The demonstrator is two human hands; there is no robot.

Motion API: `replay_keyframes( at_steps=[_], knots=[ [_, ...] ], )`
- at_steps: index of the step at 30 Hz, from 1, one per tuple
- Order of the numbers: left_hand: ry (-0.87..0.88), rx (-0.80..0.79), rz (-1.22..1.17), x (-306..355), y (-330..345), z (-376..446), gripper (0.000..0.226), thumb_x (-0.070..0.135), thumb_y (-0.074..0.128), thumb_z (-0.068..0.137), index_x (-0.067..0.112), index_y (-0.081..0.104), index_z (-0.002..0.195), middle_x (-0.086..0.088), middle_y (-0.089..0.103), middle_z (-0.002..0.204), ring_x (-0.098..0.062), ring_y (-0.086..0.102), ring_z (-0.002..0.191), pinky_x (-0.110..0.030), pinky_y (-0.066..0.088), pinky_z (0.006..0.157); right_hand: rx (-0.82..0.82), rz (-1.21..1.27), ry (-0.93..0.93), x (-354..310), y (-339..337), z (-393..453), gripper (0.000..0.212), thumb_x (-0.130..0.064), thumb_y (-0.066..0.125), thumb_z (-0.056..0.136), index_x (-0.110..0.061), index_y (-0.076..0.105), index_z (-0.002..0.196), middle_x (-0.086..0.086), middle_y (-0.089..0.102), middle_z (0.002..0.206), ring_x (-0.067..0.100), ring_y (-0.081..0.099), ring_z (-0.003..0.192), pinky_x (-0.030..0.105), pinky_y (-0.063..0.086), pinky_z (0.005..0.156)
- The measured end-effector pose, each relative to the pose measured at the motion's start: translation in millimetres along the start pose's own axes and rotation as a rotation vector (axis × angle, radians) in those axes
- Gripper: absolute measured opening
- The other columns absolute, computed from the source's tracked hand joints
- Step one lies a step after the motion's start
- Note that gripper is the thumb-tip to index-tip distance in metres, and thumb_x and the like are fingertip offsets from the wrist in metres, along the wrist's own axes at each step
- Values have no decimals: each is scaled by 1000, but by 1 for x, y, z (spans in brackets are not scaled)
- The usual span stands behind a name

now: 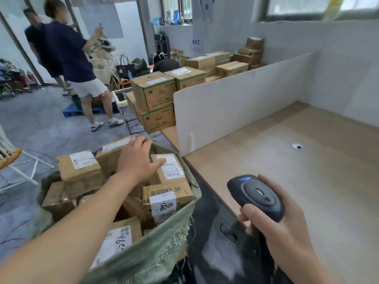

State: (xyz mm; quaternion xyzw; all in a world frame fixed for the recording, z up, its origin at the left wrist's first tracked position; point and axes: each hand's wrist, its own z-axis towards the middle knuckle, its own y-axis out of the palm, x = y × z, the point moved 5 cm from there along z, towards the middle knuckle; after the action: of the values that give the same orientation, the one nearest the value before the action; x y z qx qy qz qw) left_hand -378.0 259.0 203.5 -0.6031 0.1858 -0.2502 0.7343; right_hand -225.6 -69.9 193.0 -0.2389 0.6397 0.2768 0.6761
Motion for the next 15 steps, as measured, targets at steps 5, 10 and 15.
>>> replay_keyframes(
  at_steps=[5, 10, 15],
  knots=[
    [236, 27, -66, 151, -15, -46, 83, 69, 54, 89, 12, 41, 149, -6, 40, 154, -26, 28, 147, -42, 32, 116, 151, -11, -31, -17, -107, -68, 84, -40, 92, 51, -35, 62, 129, 9, 77, 100, 28, 76, 81, 30, 56, 56],
    [428, 47, -128, 293, -28, -107, 82, 70, 53, 88, 13, 44, 147, -6, 41, 153, -26, 30, 145, -42, 32, 116, 315, -29, -24, -34, -216, -150, 75, -32, 85, 50, -38, 63, 122, 15, 76, 92, 16, 67, 59, 26, 53, 49],
    [583, 49, -224, 423, -47, -178, 78, 67, 53, 91, 14, 41, 148, -1, 39, 155, -22, 28, 148, -37, 35, 110, 470, -75, -38, -56, -304, -223, 70, -26, 82, 55, -40, 60, 120, 16, 76, 93, 14, 66, 57, 25, 52, 47]
  ],
)
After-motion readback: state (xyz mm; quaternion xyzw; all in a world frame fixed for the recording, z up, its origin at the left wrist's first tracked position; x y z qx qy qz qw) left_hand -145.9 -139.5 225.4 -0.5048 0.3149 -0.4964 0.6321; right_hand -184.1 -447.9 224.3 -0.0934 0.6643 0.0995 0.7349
